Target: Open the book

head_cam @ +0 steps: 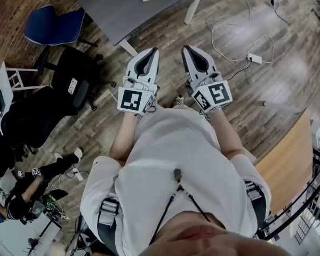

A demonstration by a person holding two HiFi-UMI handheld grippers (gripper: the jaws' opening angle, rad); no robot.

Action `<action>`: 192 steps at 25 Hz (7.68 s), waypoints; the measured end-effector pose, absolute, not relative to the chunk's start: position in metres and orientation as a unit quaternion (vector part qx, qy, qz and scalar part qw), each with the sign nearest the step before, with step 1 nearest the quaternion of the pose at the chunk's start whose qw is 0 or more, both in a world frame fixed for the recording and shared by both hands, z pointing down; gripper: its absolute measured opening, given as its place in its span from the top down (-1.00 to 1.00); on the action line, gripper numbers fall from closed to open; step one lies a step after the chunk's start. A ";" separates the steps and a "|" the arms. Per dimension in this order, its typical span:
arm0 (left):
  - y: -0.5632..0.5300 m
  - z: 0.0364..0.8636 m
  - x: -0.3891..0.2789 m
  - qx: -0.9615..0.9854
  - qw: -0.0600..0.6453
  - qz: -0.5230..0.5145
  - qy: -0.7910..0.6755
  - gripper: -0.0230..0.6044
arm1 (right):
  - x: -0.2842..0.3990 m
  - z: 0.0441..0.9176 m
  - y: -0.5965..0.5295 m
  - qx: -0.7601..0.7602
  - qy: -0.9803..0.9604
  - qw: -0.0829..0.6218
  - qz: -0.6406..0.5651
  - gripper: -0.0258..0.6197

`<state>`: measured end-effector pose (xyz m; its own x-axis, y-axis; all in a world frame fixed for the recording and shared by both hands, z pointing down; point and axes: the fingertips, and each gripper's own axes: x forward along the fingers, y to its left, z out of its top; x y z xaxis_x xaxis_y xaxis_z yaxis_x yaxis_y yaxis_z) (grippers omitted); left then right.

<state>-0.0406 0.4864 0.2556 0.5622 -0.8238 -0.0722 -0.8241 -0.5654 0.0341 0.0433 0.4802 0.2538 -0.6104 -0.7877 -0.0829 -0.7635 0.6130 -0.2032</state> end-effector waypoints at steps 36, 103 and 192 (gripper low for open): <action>0.409 0.250 0.026 -0.862 0.030 0.070 0.501 0.85 | 0.092 0.271 0.402 -0.381 0.920 0.046 -0.073 0.81; -0.030 0.322 -0.037 -0.881 -0.023 0.006 0.472 0.85 | 0.017 0.314 -0.039 -0.388 0.912 -0.001 -0.134 0.81; -0.207 0.695 0.049 -0.828 -0.156 -0.339 0.418 0.44 | 0.097 0.531 -0.203 -0.443 0.851 -0.083 -0.270 0.81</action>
<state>0.0486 -0.2073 0.6952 0.4214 -0.5862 0.6920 -0.7976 -0.6027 -0.0248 0.0966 -0.2028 0.5315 -0.5934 -0.7090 0.3810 -0.7989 0.4609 -0.3864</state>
